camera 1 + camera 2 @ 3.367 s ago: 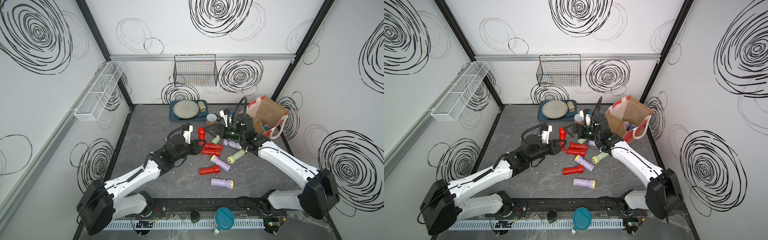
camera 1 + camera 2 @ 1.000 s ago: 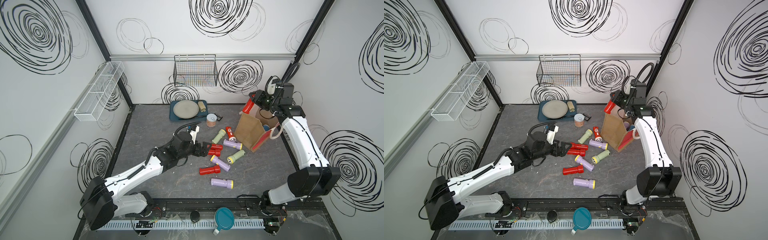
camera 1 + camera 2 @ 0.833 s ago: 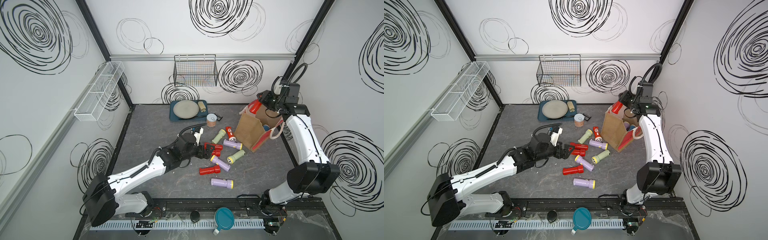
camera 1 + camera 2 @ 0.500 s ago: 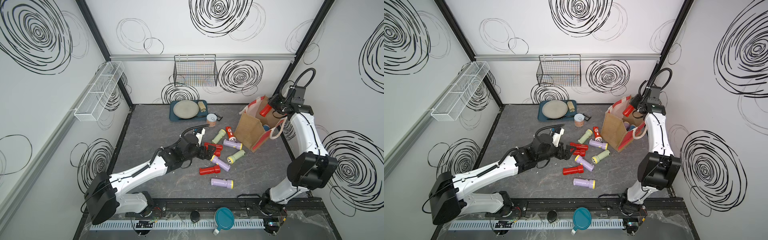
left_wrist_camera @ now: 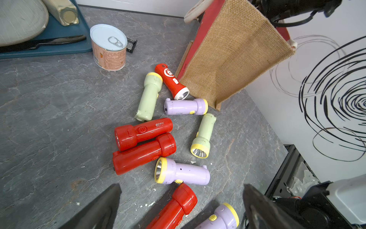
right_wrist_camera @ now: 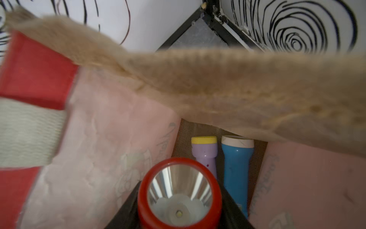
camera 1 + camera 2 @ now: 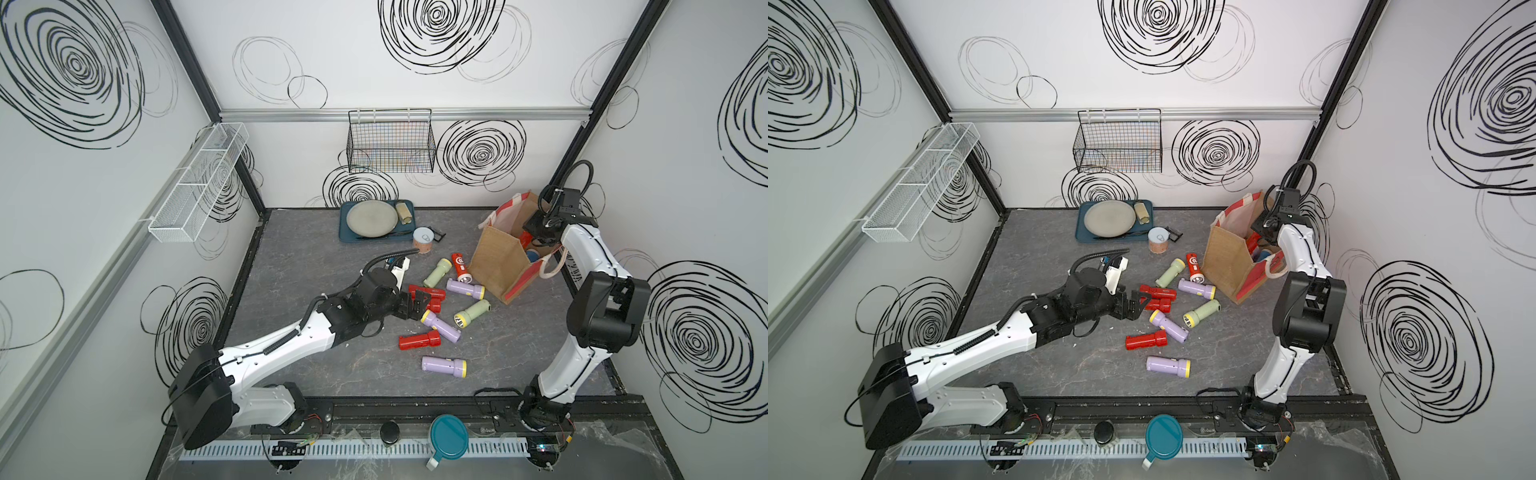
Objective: Put the flashlights into the tote bags
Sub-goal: Place the flashlight in the canvas bag.
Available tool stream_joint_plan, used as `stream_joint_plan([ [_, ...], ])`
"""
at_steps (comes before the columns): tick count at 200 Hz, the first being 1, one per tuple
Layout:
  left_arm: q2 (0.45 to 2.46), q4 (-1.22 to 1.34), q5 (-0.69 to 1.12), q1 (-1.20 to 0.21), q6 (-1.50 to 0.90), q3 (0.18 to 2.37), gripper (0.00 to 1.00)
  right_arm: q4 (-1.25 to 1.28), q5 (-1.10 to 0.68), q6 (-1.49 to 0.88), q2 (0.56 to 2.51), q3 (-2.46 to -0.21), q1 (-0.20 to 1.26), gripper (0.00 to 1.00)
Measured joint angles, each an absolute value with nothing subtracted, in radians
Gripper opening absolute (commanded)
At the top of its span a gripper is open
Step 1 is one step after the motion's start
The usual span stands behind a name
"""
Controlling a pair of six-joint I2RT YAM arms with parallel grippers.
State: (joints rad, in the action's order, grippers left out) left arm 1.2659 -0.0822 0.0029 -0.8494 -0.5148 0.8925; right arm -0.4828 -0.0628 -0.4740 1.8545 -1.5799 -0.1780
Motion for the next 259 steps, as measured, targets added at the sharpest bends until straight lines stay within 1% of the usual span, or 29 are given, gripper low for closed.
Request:
stream_joint_plan([
  [25, 1.266, -0.084, -0.001, -0.849, -0.509, 0.892, 0.99, -0.482, -0.037, -0.469, 1.878, -1.580, -0.173, 0.00],
  [36, 1.266, -0.089, -0.004, -0.849, -0.505, 0.892, 0.99, -0.482, -0.026, -0.466, 1.883, -1.580, -0.170, 0.05],
  [77, 1.278, -0.115, -0.019, -0.856, -0.482, 0.892, 0.99, -0.517, -0.001, -0.456, 1.913, -1.598, -0.159, 0.34],
  [98, 1.286, -0.122, -0.026, -0.864, -0.471, 0.888, 0.99, -0.529, 0.020, -0.451, 1.915, -1.607, -0.148, 0.57],
  [113, 1.289, -0.125, -0.028, -0.870, -0.465, 0.879, 0.99, -0.528, 0.032, -0.444, 1.914, -1.608, -0.136, 0.69],
  [129, 1.295, -0.136, -0.032, -0.878, -0.453, 0.876, 0.99, -0.530, 0.048, -0.440, 1.907, -1.612, -0.117, 0.78],
  [144, 1.309, -0.152, -0.046, -0.893, -0.427, 0.876, 1.00, -0.537, 0.062, -0.432, 1.897, -1.622, -0.097, 0.83],
  [162, 1.337, -0.182, -0.054, -0.922, -0.392, 0.876, 0.97, -0.538, 0.084, -0.414, 1.865, -1.626, -0.073, 0.90],
  [164, 1.340, -0.186, -0.054, -0.926, -0.387, 0.876, 0.97, -0.538, 0.087, -0.413, 1.861, -1.626, -0.070, 0.91],
  [170, 1.351, -0.194, -0.055, -0.936, -0.376, 0.876, 0.97, -0.537, 0.096, -0.406, 1.844, -1.626, -0.064, 0.99],
  [208, 1.419, -0.224, -0.052, -0.981, -0.318, 0.876, 0.94, -0.545, 0.150, -0.386, 1.750, -1.672, -0.021, 1.00],
  [259, 1.510, -0.231, -0.034, -0.997, -0.270, 0.876, 0.92, -0.578, 0.178, -0.384, 1.645, -1.698, 0.034, 1.00],
])
